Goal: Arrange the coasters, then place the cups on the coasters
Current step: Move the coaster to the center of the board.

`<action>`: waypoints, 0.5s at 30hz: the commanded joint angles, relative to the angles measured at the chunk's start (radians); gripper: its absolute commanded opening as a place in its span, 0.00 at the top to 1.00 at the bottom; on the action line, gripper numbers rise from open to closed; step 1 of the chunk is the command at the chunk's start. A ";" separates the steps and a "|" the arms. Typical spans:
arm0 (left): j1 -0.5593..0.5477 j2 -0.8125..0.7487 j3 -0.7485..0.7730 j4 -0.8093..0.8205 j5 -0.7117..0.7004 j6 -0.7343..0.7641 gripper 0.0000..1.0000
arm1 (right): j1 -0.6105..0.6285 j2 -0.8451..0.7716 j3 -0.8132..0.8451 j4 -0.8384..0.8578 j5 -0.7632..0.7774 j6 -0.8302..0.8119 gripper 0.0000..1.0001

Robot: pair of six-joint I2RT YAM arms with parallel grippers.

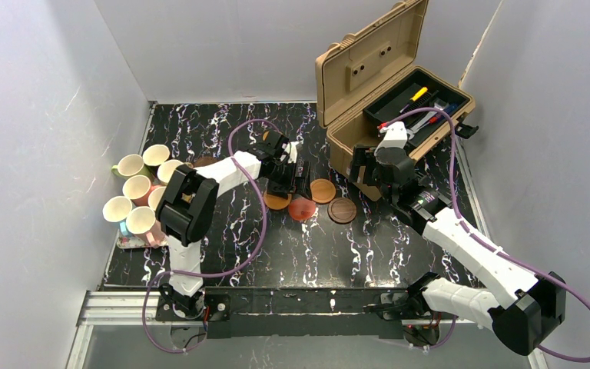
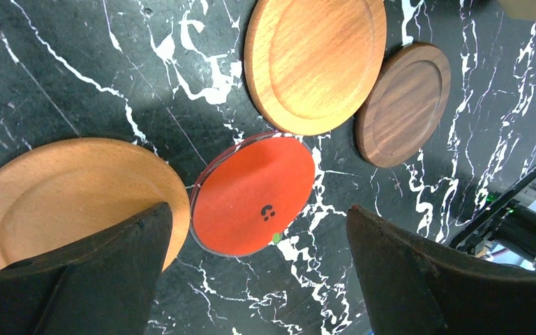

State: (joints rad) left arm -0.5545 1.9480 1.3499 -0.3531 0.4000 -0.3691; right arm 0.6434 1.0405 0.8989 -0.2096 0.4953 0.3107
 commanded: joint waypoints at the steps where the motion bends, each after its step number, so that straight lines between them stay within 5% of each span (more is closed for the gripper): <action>1: -0.012 -0.110 0.021 -0.042 -0.053 0.036 0.06 | -0.004 -0.005 -0.001 0.022 0.018 0.003 0.11; 15: 0.125 -0.123 0.214 -0.115 -0.170 0.017 0.04 | -0.004 -0.001 -0.010 0.034 0.013 0.002 0.11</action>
State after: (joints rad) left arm -0.5026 1.7969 1.4830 -0.4202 0.2646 -0.3347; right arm 0.6434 1.0409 0.8989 -0.2096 0.4953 0.3107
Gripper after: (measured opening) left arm 0.956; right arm 0.894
